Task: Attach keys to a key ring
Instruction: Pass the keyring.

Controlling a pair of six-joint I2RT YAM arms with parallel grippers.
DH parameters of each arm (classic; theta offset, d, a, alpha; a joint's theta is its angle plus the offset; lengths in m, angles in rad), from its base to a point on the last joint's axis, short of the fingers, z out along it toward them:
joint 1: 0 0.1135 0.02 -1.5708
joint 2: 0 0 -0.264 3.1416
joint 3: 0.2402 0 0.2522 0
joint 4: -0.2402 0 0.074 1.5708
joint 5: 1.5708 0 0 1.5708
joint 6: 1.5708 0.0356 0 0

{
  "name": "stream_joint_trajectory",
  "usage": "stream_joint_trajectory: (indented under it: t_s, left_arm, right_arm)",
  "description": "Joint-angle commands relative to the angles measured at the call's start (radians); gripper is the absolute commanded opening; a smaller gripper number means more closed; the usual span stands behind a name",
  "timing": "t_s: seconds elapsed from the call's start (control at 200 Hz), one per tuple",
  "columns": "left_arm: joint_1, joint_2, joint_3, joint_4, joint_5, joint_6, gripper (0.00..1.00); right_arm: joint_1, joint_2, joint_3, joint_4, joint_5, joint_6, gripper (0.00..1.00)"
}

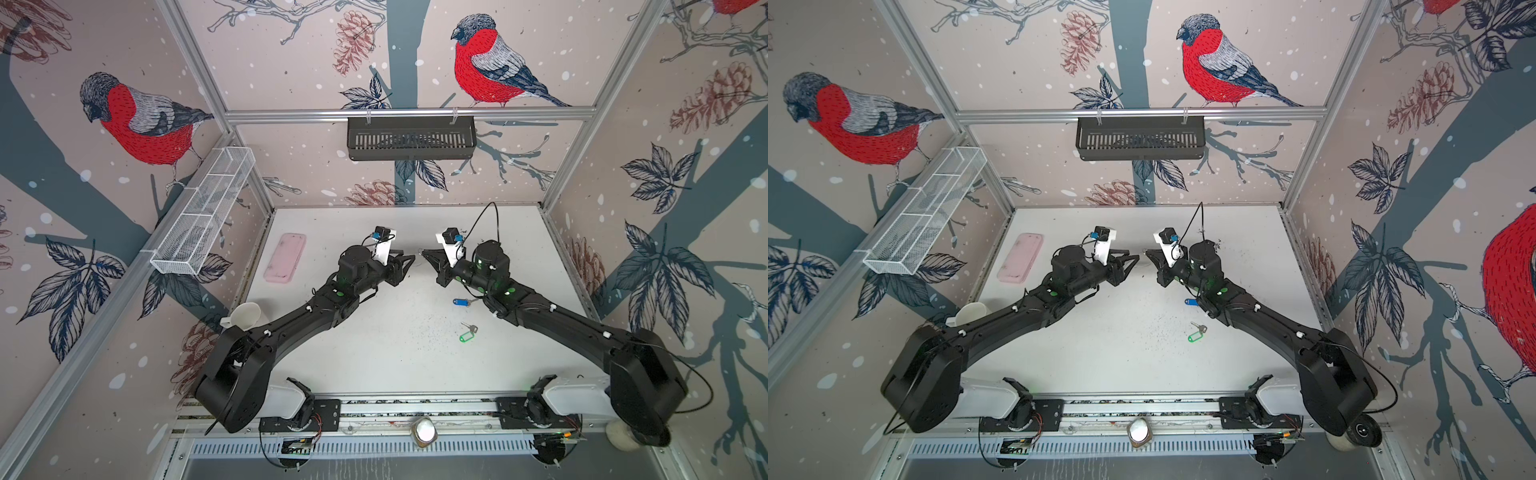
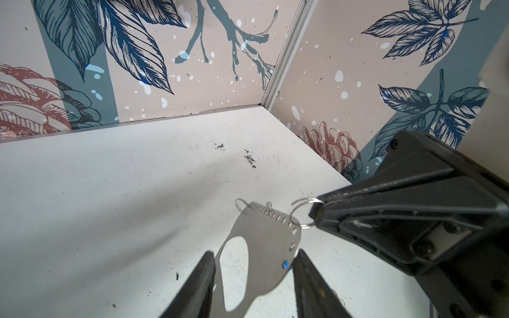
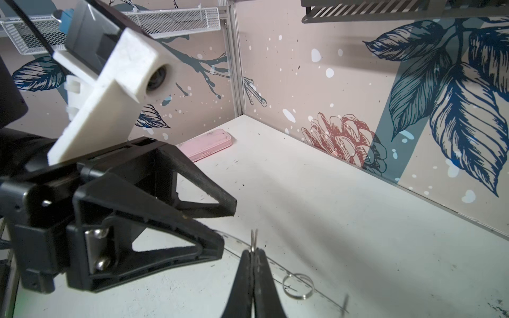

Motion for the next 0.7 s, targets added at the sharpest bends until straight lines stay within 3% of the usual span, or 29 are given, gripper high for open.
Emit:
stream_joint_trajectory:
  t_s: [0.0,0.375,0.695]
  left_arm:
    - [-0.003,0.005,0.006,0.057,0.014,-0.008,0.4]
    - [-0.005,-0.008,-0.011,0.125,0.034,-0.022,0.15]
    - [-0.006,-0.031,-0.041,0.192,0.072,-0.029,0.03]
  right_arm:
    - [0.0,-0.006,0.001,0.064,-0.008,0.024,0.0]
    - [0.0,-0.002,0.004,0.073,-0.006,0.038,0.0]
    - [0.0,0.0,0.006,0.069,0.009,0.046,0.0]
